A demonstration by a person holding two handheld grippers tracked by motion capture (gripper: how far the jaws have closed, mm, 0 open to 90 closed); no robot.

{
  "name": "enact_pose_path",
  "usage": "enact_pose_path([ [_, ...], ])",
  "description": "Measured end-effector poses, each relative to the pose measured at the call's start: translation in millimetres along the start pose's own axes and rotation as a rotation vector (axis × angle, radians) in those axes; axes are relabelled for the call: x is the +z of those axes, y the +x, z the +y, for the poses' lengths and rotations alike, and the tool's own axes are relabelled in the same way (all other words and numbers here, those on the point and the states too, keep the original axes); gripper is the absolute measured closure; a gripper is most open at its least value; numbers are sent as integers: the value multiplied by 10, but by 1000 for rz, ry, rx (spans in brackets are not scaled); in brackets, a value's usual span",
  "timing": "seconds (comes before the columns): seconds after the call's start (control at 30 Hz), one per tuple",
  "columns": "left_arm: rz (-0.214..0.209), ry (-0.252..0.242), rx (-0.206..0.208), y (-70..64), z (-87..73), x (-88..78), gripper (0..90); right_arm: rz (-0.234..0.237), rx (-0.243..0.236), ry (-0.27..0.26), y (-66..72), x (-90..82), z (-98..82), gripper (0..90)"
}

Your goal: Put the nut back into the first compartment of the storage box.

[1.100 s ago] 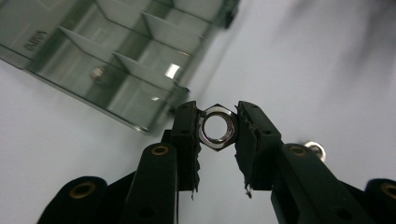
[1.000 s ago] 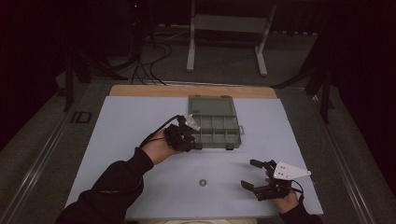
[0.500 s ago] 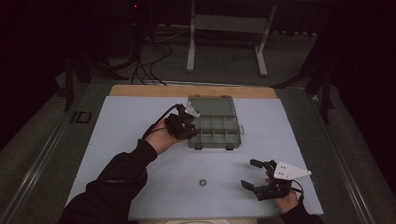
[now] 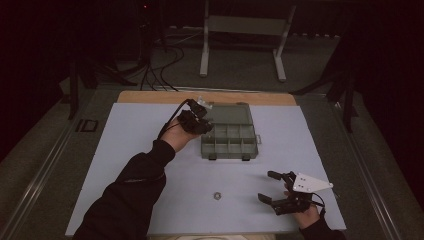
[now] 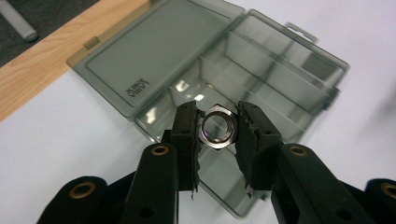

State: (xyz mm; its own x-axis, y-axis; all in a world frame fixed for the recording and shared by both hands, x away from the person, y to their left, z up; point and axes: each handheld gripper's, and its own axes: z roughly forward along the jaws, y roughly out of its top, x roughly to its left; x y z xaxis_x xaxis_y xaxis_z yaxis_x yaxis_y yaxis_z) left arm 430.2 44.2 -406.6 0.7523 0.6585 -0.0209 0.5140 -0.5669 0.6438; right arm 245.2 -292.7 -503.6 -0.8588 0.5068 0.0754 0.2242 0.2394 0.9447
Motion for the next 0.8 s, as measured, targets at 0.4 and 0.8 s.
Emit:
enact_pose_path([
  [0.4, 34, -3, -84, 124, 43, 190, 706, 3, -1, -1, 1, 0, -1, 138],
  [0.8, 65, 48, -127, 185, 10, 454, 706, 4, 0, -5, 1, -7, 0, 138],
])
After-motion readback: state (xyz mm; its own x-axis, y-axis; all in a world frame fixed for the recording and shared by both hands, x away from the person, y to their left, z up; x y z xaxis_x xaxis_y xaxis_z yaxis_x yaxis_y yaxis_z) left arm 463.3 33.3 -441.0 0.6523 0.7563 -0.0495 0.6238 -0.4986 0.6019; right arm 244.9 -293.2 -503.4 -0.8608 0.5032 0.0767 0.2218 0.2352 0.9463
